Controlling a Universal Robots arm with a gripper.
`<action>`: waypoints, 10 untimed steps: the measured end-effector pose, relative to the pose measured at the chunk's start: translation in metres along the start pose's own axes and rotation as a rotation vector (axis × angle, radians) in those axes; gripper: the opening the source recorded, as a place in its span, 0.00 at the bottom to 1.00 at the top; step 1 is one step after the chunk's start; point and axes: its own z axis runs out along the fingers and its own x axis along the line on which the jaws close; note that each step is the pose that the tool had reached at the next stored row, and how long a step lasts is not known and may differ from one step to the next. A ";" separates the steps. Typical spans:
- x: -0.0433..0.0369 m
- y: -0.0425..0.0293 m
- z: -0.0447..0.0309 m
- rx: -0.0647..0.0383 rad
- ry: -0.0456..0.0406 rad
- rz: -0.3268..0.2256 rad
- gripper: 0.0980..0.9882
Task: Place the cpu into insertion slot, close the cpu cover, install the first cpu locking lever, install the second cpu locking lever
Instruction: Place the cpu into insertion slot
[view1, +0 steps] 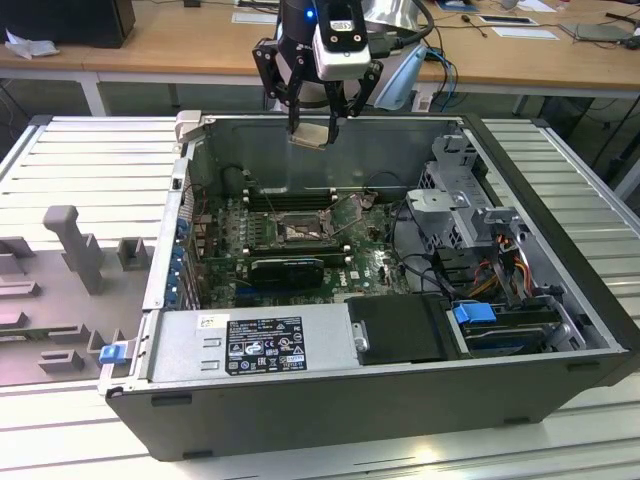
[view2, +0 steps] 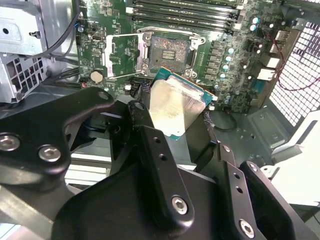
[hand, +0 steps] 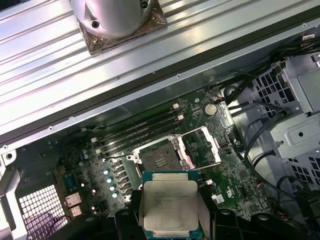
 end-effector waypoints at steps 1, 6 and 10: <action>0.0000 0.0000 0.0000 0.000 -0.0002 0.002 0.48; 0.0000 0.0000 0.0000 0.000 -0.0016 0.018 0.48; 0.0000 0.0000 0.0000 -0.001 -0.0028 0.031 0.48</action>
